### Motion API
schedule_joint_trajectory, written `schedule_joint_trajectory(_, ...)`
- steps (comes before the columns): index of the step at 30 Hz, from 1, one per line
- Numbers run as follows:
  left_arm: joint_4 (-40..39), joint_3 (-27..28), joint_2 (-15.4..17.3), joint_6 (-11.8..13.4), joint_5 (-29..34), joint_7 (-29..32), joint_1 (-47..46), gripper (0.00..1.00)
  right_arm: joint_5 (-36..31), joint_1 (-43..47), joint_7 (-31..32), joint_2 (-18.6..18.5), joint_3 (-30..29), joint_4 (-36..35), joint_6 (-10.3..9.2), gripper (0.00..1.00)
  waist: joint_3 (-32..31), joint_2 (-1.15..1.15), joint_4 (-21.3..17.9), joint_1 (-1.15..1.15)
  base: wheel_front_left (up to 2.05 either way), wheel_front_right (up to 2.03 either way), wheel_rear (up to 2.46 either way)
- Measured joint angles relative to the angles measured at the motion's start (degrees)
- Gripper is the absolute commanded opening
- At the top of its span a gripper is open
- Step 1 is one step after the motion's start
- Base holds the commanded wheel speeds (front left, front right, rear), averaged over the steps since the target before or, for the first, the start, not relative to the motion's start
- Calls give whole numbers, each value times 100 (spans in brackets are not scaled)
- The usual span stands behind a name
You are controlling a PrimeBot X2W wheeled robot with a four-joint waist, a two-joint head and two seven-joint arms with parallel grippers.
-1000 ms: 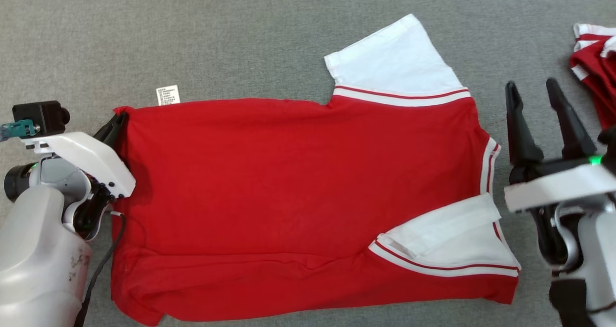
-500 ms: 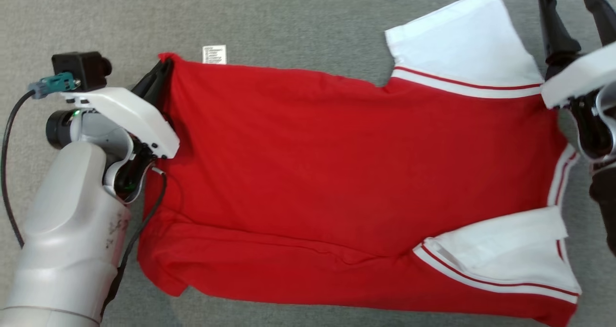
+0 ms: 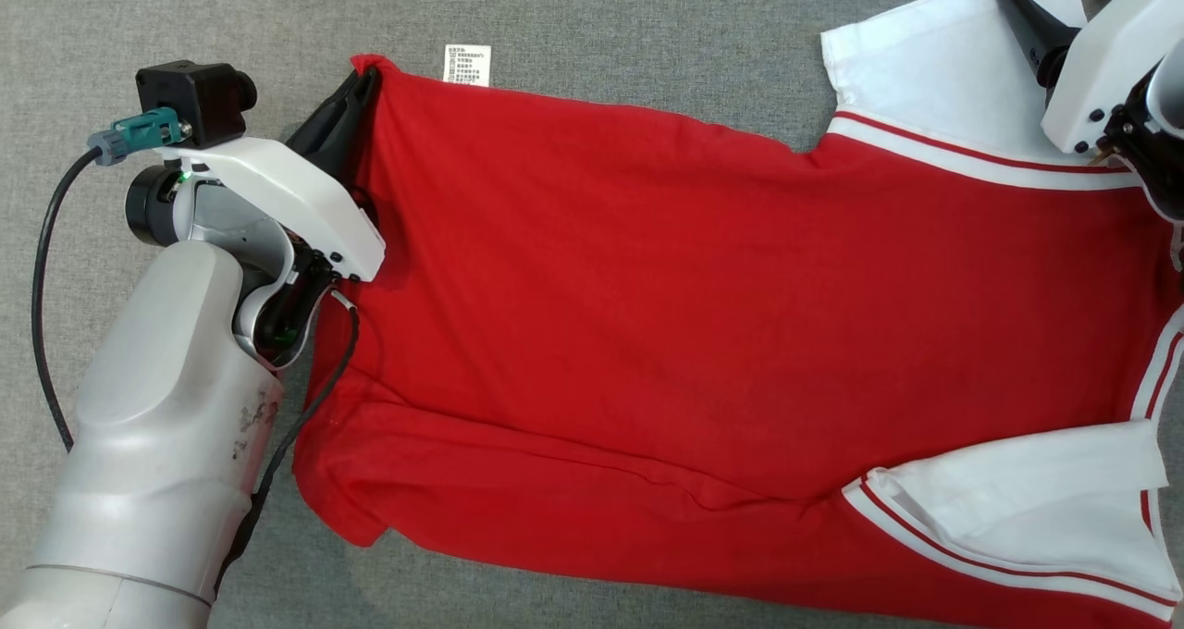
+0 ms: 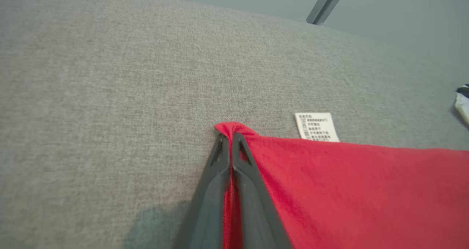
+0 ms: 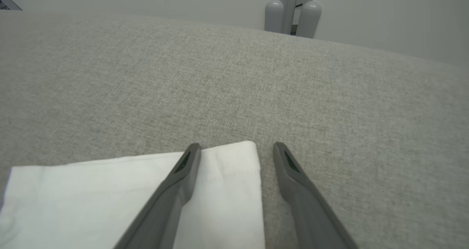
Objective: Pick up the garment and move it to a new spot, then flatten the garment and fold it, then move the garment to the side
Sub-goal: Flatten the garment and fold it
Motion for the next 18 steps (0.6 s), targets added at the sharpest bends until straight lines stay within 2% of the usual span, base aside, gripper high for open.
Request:
schedule_joint_trajectory(1,0,-15,9,0,-20,-3,-4,0,60,-52,118,-24,75,9,0,96,3,0,1,0,0,0,0)
schedule_joint_trajectory(2,0,-29,16,0,-27,-21,-8,0,122,-103,235,-44,137,20,0,35,5,0,-1,0,0,0,0)
schedule_joint_trajectory(3,1,-41,24,0,-31,-27,-12,0,176,-151,342,-64,191,29,0,12,7,0,-3,0,0,0,0)
schedule_joint_trajectory(4,1,-53,34,0,-45,-35,-16,0,229,-189,390,-79,238,20,0,0,7,0,-7,0,0,0,0)
schedule_joint_trajectory(6,4,-68,54,-1,-70,-55,-20,0,303,-229,413,-104,287,-5,1,0,3,0,-17,0,0,0,0)
schedule_joint_trajectory(12,9,-53,140,0,-120,-254,-15,0,612,-203,-181,-200,115,-215,0,0,-46,0,-57,0,0,0,0)
schedule_joint_trajectory(18,-230,56,372,52,-130,-414,174,0,1112,255,-681,-248,-143,-857,0,0,-203,0,-132,0,0,0,0)
